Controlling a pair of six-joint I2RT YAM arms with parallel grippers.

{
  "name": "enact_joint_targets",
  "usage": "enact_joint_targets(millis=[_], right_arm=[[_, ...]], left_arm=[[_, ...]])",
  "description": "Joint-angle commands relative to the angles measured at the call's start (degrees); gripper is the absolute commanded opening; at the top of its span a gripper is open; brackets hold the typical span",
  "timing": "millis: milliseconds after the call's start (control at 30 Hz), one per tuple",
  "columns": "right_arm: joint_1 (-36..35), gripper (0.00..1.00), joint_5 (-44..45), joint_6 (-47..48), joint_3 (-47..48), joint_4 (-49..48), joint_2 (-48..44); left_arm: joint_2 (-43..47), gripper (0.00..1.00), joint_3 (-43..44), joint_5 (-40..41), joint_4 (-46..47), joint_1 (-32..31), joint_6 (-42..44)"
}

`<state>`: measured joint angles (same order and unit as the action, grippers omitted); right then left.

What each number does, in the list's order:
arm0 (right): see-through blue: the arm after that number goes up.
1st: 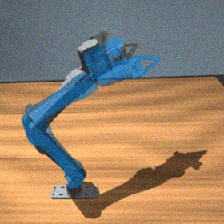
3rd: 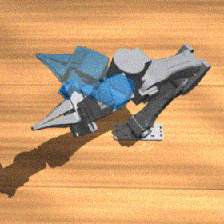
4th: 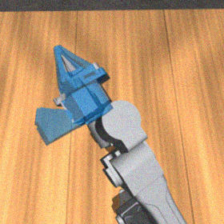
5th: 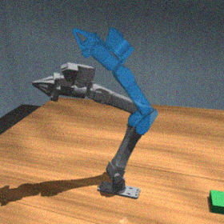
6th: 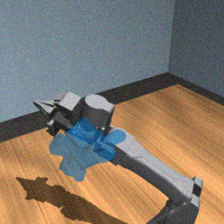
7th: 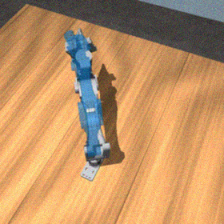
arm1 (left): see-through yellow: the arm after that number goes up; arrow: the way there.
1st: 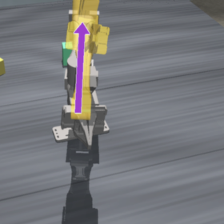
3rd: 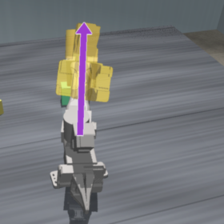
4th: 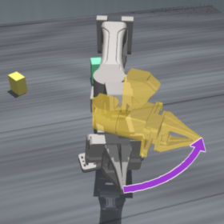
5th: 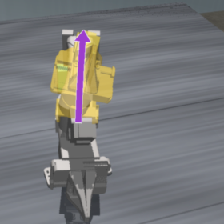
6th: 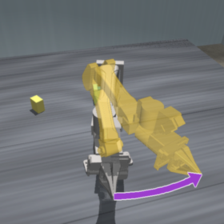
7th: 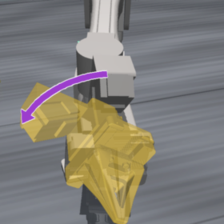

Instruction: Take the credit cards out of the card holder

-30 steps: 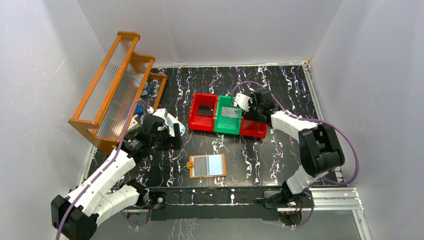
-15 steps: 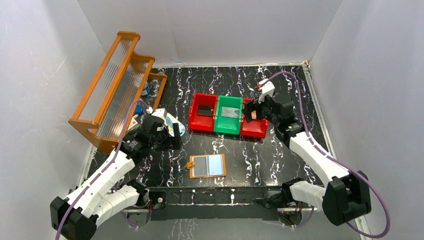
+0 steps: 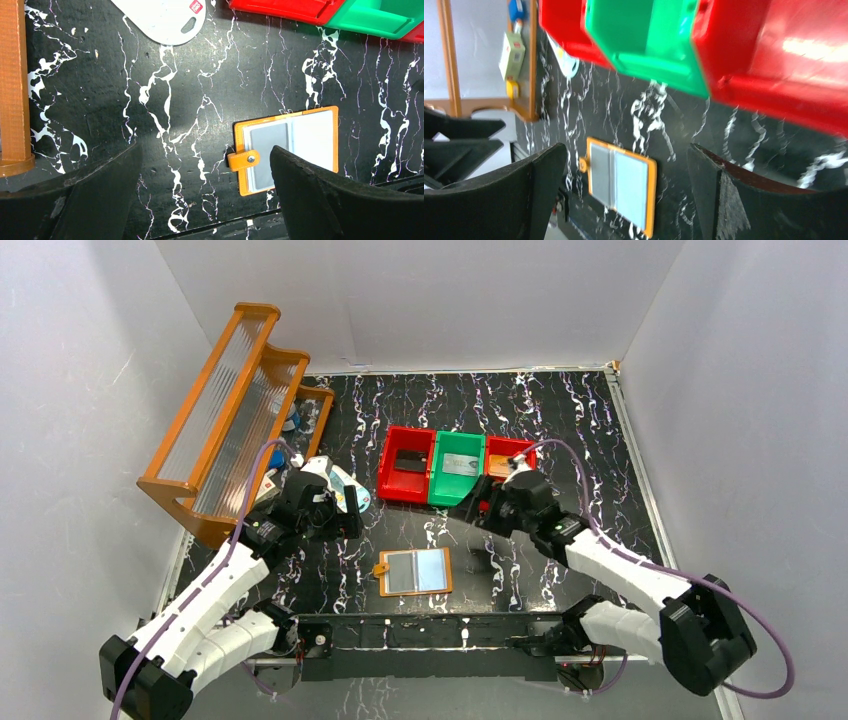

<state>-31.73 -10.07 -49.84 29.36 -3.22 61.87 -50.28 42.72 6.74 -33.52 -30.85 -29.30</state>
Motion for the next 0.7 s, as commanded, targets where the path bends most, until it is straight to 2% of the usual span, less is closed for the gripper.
enact_joint_targets(millis=[0,100,167,267,367,500,667], right_arm=[[-11.73,0.9,14.28,-5.49,5.86,8.13,0.81],[-18.16,0.77,15.79,-6.54,7.66,7.73,6.0],[-23.26,0.73,20.19,-7.02,11.03,8.96,10.67],[-30.68,0.68,27.49,-7.76,17.85,15.18,18.22],[-35.05,0.63,33.68,-8.85,25.43,22.63,25.1],[-38.61,0.62,37.11,-8.8,31.38,25.66,30.85],[-41.38,0.7,37.21,-9.52,35.54,27.27,36.07]], left_arm=[[0.06,0.98,-0.27,1.18,-1.22,0.31,-0.31],[-0.16,0.98,-0.24,1.7,-1.33,0.28,-0.6],[-0.16,0.98,-0.12,2.14,-1.68,0.28,-0.78],[0.51,0.98,0.04,3.51,-2.21,0.34,-1.3],[1.7,0.98,0.01,5.2,-2.58,0.3,-2.03],[3.07,0.98,0.2,7.34,-3.42,0.27,-3.06],[4.63,0.98,0.36,9.75,-4.27,0.32,-3.93]])
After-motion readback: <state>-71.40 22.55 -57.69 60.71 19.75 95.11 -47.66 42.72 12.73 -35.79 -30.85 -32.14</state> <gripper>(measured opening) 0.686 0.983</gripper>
